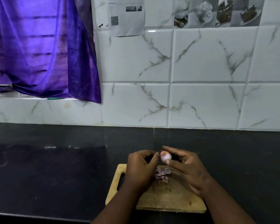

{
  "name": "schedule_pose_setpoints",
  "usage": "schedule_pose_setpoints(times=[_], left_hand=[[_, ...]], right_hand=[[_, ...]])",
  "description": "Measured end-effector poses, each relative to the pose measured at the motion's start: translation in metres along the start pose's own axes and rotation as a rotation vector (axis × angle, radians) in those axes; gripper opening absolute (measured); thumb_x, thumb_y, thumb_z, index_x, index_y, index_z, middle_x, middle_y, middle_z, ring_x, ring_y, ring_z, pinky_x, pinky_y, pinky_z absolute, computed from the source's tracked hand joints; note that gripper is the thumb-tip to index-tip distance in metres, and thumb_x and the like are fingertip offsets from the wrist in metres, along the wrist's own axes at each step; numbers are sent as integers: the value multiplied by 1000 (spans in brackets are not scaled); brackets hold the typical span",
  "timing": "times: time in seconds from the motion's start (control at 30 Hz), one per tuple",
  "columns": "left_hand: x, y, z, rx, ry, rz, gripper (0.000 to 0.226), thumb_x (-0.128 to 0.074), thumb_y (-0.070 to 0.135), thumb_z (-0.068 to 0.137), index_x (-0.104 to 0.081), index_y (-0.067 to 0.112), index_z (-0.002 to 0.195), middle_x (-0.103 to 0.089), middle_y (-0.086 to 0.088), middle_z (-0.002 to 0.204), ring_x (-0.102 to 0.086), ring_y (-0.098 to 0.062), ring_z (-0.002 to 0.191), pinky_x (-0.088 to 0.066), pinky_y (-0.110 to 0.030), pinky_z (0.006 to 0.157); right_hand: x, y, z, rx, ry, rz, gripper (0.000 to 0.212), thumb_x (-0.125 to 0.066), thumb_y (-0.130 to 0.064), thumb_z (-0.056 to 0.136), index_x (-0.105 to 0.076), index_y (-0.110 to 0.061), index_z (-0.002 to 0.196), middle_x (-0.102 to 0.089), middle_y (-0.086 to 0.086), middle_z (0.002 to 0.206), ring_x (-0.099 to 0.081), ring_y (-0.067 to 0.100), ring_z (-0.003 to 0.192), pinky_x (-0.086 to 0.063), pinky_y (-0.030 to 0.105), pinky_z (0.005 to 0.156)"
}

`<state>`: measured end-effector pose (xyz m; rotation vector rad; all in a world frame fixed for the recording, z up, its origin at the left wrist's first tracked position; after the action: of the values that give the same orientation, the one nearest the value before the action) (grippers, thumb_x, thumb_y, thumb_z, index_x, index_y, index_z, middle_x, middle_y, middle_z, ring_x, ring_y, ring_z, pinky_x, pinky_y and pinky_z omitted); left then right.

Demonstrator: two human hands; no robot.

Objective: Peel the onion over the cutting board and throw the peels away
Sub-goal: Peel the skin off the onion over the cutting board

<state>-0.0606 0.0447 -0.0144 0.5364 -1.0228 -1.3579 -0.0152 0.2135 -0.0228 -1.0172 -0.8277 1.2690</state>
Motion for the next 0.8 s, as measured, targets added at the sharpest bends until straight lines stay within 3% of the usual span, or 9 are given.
schedule_pose_setpoints(times=[0.23,0.43,0.57,0.8], left_hand=[[1,4,-1,-20,0,5,10,-78,23,95,-86,19,98,-82,11,82,-77,-2,77,-59,-17,63],[4,3,0,-31,52,75,16,-74,17,97,-83,29,90,-78,14,78,-75,-3,78,-62,-23,67],[6,7,-1,-62,66,53,8,-77,21,95,-84,25,96,-79,14,84,-74,-1,82,-60,-18,69],[2,6,-2,-75,31,108,12,-81,19,91,-83,29,98,-78,15,86,-74,-2,81,-65,-27,73]], right_hand=[[-1,-1,0,2,-7,-5,41,-75,3,86,-75,-12,124,-79,0,120,-74,15,113,-61,25,88],[-2,-1,0,15,-5,-35,41,-77,2,84,-76,-16,122,-80,-2,119,-74,13,112,-61,24,87],[4,-4,1,42,49,-47,40,-79,4,82,-78,-15,118,-81,0,114,-75,16,108,-62,25,84],[3,-3,2,64,50,-80,41,-87,8,71,-80,-13,106,-81,12,108,-77,28,103,-64,42,87]])
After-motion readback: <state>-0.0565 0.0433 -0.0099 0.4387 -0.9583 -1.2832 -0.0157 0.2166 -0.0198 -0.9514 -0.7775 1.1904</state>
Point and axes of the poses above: each hand's wrist, its own z-axis towards the middle knuckle, its own x-axis out of the back of the hand, y = z × x, the point moved 9 cm from there along z, towards the middle knuckle
